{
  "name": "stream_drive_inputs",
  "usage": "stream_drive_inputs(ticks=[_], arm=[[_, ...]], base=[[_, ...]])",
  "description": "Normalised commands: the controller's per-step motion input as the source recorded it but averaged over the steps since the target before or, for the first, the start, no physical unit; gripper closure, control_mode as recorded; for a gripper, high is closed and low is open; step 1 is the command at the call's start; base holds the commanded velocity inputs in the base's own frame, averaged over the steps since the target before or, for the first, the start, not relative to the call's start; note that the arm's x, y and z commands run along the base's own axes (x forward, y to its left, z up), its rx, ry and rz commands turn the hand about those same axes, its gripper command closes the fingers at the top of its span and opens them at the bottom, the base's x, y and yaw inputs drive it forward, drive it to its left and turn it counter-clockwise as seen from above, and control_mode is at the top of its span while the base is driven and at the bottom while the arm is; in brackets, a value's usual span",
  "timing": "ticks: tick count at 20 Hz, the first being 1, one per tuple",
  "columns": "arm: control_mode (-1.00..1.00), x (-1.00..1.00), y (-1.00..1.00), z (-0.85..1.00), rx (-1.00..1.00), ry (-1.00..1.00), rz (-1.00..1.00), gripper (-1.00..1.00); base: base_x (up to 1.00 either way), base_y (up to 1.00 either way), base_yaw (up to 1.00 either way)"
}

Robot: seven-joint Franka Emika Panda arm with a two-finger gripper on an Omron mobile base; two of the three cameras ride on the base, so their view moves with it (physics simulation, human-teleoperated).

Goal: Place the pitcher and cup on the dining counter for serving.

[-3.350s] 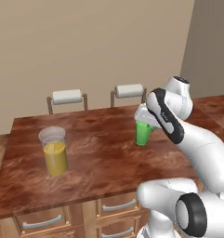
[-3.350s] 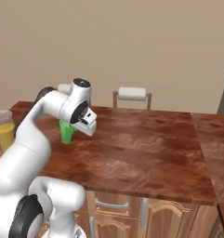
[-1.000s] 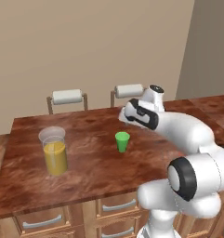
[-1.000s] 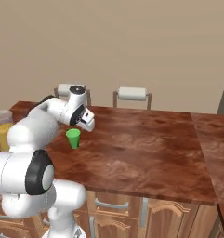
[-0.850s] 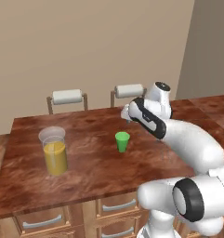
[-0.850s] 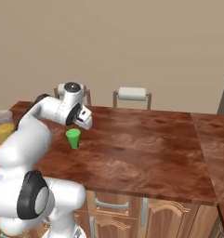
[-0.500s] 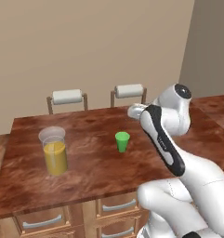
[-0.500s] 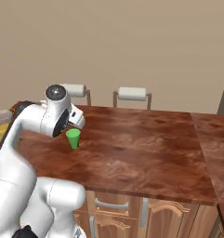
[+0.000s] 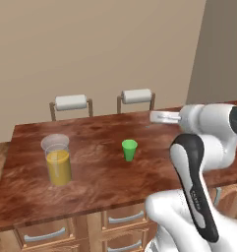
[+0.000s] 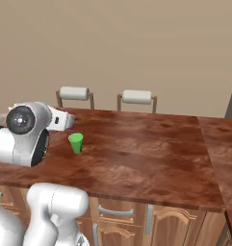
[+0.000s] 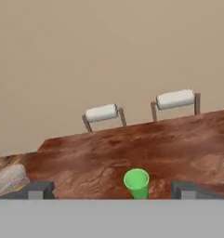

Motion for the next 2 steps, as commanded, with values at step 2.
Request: stream_drive_inputs(ticks=[2], arm=[[-1.0,-0.79,0.0,0.06,-0.09,-0.45,-0.02,-1.0]], base=[[0.0,0.0,0.0]])
